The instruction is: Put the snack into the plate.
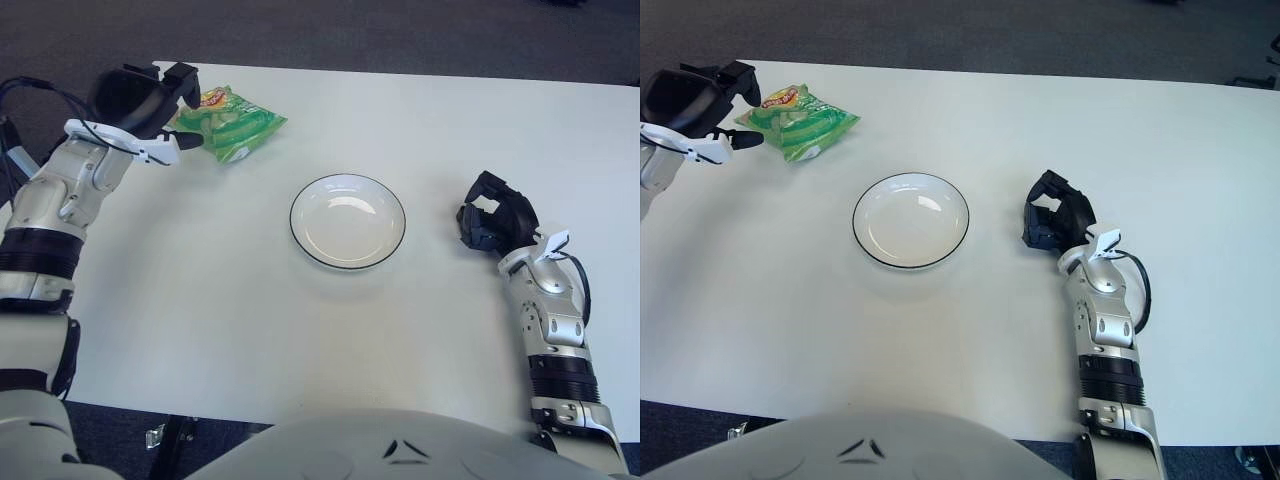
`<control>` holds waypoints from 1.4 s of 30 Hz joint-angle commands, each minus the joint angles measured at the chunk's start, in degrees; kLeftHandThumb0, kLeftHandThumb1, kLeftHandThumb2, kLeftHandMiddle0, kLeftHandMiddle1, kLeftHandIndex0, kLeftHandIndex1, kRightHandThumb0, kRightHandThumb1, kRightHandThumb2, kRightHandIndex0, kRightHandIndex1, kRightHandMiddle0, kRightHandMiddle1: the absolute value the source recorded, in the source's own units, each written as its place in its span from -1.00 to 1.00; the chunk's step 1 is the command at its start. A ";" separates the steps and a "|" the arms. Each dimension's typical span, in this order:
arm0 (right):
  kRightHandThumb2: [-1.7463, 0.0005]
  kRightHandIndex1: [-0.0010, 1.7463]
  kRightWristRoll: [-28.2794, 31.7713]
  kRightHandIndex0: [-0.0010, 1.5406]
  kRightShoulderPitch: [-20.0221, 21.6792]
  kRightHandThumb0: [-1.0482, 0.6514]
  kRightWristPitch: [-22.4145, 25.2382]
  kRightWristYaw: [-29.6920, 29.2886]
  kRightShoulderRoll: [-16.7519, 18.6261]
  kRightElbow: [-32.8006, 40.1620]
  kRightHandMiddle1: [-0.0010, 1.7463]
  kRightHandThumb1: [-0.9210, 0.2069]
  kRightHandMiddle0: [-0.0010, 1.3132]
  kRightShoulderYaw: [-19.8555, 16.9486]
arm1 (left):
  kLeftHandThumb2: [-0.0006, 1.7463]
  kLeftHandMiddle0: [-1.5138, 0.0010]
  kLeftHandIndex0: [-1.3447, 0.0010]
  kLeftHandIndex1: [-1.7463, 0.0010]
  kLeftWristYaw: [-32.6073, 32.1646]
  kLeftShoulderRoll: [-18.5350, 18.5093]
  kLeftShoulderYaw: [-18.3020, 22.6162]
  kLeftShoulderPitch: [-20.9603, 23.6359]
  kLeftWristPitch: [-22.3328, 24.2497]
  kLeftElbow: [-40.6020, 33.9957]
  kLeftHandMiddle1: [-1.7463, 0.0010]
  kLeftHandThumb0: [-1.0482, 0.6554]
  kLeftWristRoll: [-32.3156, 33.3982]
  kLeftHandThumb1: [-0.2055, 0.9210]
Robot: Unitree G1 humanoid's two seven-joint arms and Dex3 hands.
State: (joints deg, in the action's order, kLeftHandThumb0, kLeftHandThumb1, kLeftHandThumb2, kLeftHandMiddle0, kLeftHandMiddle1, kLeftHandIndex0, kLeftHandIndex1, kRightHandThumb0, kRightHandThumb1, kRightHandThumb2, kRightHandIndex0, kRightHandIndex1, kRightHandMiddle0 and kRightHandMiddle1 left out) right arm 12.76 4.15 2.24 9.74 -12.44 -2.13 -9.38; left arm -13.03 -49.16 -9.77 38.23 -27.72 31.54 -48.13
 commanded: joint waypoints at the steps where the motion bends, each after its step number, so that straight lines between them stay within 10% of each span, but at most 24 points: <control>1: -0.56 1.00 0.20 0.68 -4.23 -0.35 2.44 0.03 3.09 -4.36 1.00 0.13 -0.02 1.23 | -0.08 0.85 0.90 -0.54 0.39 -0.39 -2.07 3.47 -3.21 3.83 -0.29 -0.23 0.38 0.42; 6: -0.55 1.00 0.24 0.68 -4.28 -0.35 2.65 -0.06 3.12 -4.14 1.00 0.13 -0.02 1.23 | 0.04 0.92 0.98 -0.21 -0.15 -0.22 -6.42 8.98 -5.08 11.41 -0.01 -0.35 -2.85 0.19; 15: -0.55 1.00 0.72 0.67 -4.30 -0.35 2.61 0.45 3.15 -4.19 1.00 0.12 -0.02 1.16 | -0.37 0.94 1.00 0.13 -8.09 3.87 -14.56 17.81 -5.30 27.74 0.25 -0.67 -8.06 0.91; 42: -0.56 1.00 0.24 0.68 -4.02 -0.35 1.41 1.18 2.93 -5.29 1.00 0.14 -0.02 1.15 | 0.39 0.97 1.00 0.48 -3.87 14.88 -17.48 21.78 6.08 43.28 0.74 -0.89 -1.42 1.00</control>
State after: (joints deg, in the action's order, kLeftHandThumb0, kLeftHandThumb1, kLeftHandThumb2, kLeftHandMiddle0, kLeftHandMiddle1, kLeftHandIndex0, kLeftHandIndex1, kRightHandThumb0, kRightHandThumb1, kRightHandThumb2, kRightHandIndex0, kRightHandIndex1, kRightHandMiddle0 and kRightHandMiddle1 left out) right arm 12.81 4.49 1.24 10.88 -12.45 -3.02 -9.39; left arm -17.94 -35.82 -27.13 58.54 -23.48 73.56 -50.62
